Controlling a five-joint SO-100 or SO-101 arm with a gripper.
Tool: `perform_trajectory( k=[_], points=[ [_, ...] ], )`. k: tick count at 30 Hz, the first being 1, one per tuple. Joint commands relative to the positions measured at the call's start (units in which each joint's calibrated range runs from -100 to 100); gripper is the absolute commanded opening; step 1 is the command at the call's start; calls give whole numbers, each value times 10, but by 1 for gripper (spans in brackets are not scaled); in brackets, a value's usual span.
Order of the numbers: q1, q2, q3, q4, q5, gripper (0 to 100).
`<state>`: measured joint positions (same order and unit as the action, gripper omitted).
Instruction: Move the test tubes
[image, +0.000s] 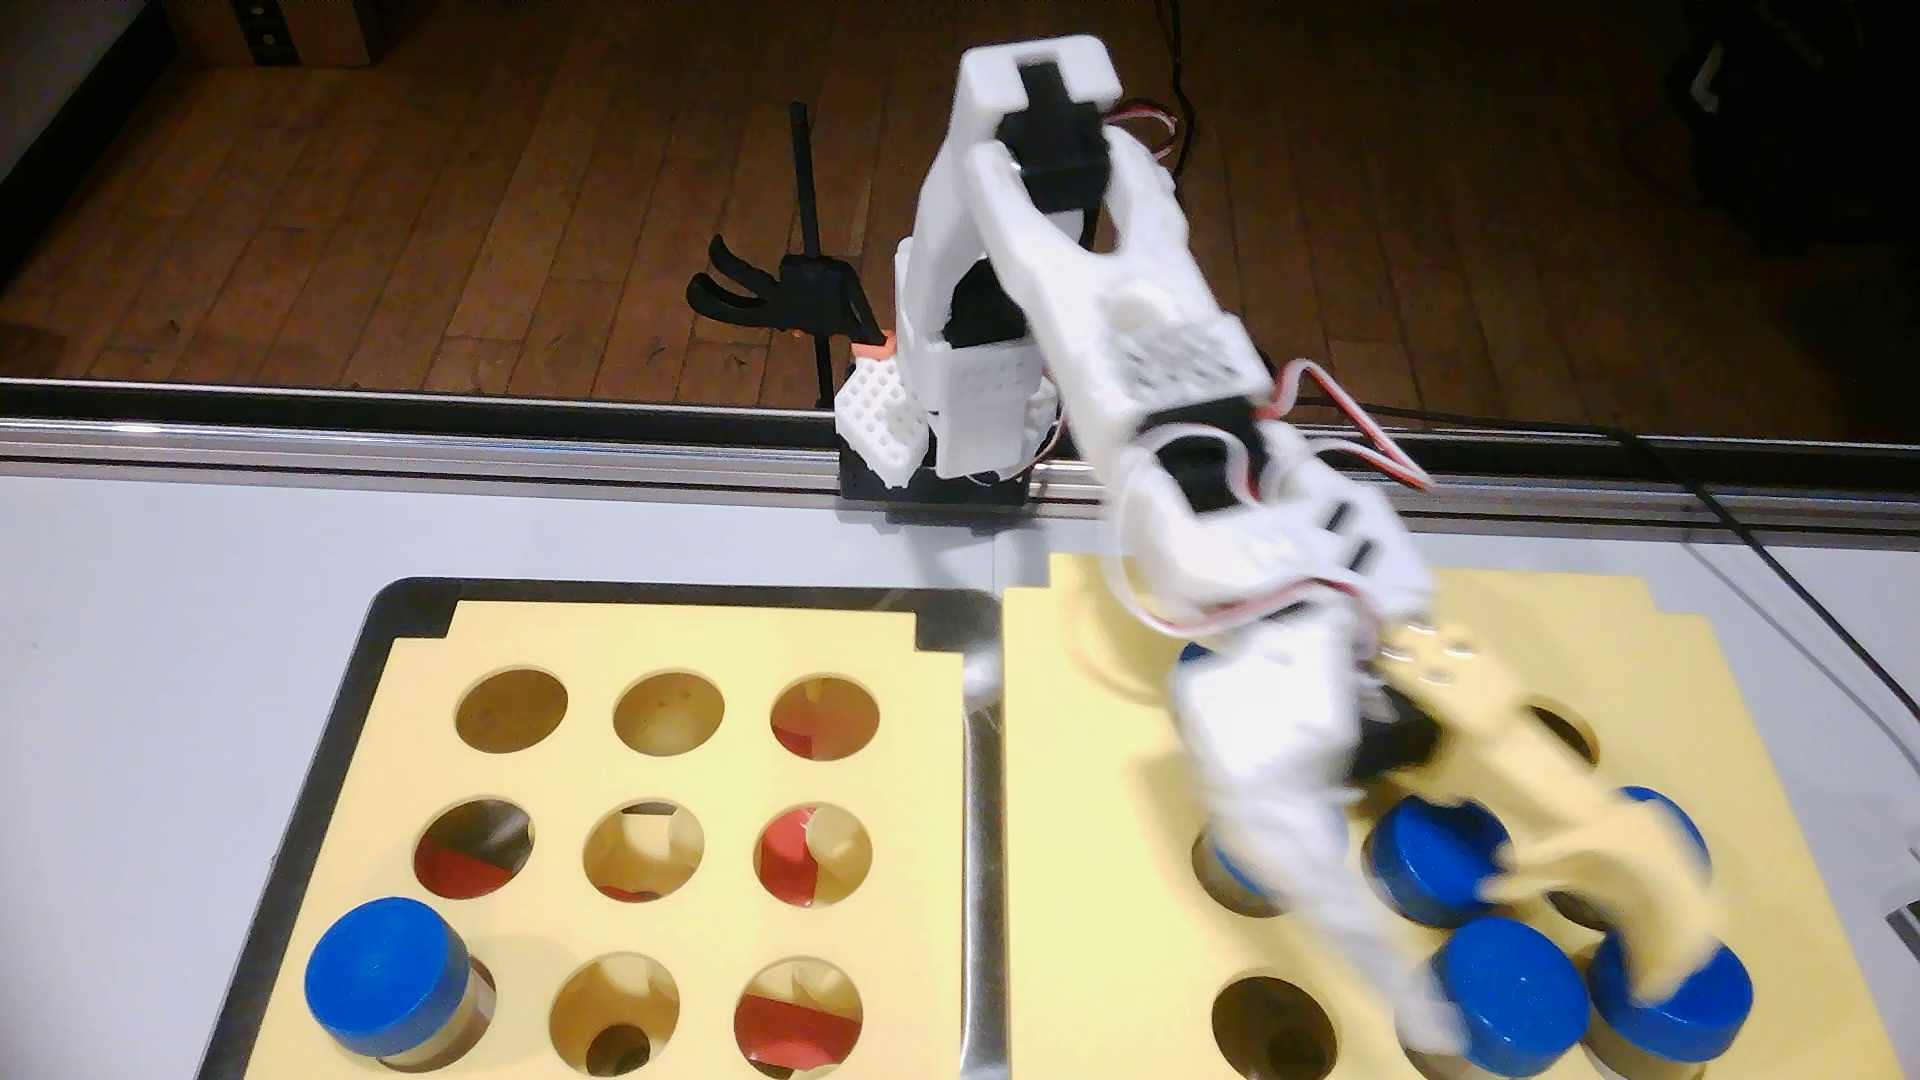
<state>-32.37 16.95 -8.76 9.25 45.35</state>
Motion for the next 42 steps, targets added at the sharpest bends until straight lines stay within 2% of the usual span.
perform_trajectory(
  k=[1,6,7,12,16,20,31,39,42],
  points=[
    [94,-106,-9,-4,0,30],
    [246,-237,101,-4,14,30],
    [297,-282,173,-4,24,30],
    [374,-368,354,-6,26,30],
    [380,-363,397,-10,26,30],
    [377,-295,362,-12,26,30],
    [378,-88,135,-12,26,30],
    [377,-11,48,-12,26,30],
    [377,-1,32,-12,26,24]
  ],
)
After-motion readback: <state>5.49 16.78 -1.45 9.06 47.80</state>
